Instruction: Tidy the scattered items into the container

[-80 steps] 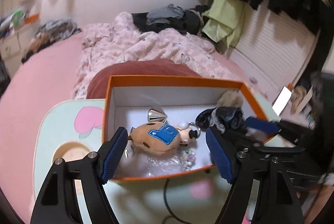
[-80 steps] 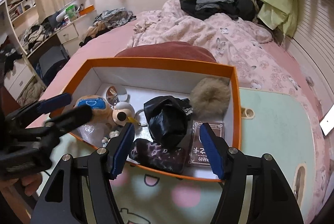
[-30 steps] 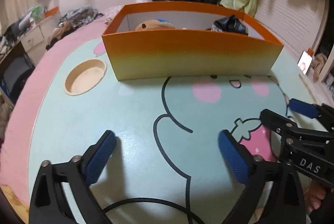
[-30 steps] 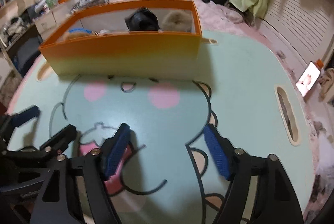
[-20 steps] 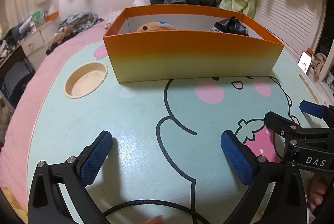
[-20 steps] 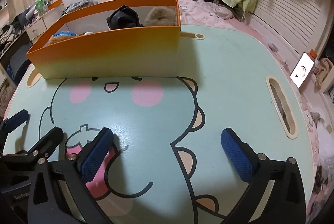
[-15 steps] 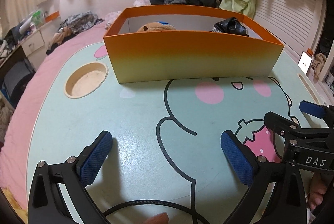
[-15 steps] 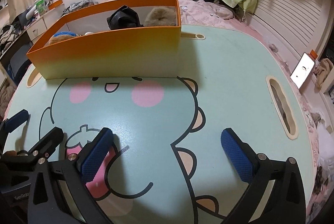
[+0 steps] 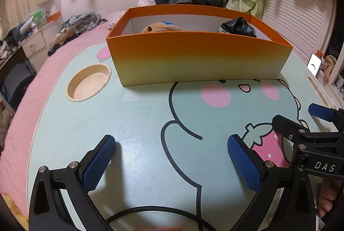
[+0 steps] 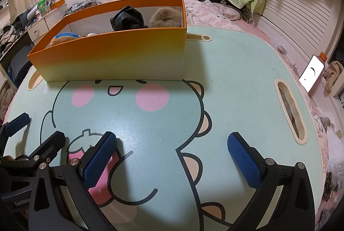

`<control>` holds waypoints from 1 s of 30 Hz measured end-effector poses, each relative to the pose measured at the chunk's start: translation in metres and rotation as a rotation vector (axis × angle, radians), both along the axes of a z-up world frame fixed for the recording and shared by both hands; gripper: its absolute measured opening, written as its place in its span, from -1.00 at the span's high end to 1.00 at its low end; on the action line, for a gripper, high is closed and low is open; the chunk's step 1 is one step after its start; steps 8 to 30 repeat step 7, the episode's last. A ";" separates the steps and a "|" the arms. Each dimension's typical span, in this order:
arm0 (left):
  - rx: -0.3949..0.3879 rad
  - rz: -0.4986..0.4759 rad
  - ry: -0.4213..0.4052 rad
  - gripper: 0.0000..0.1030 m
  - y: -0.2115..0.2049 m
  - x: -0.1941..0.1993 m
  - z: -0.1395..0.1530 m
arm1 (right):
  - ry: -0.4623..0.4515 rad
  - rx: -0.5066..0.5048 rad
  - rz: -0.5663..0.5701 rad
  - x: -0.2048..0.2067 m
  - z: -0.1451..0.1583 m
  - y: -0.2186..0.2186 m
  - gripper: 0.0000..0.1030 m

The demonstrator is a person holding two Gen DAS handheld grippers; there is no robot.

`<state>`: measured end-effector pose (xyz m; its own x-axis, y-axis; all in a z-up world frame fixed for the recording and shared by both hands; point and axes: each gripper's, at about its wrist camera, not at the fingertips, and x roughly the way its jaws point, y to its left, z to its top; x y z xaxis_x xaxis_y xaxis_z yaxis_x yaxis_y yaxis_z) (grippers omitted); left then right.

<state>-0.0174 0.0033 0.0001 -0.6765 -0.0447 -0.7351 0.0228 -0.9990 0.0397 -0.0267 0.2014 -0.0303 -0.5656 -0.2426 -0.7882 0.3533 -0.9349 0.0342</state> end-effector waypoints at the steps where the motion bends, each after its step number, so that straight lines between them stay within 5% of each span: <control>1: 0.000 0.000 0.000 -1.00 0.000 0.000 0.000 | 0.000 0.000 0.000 0.000 0.000 0.000 -0.99; 30: 0.001 -0.001 -0.001 -1.00 -0.001 0.000 0.000 | 0.001 0.000 0.000 0.000 0.000 0.000 -0.99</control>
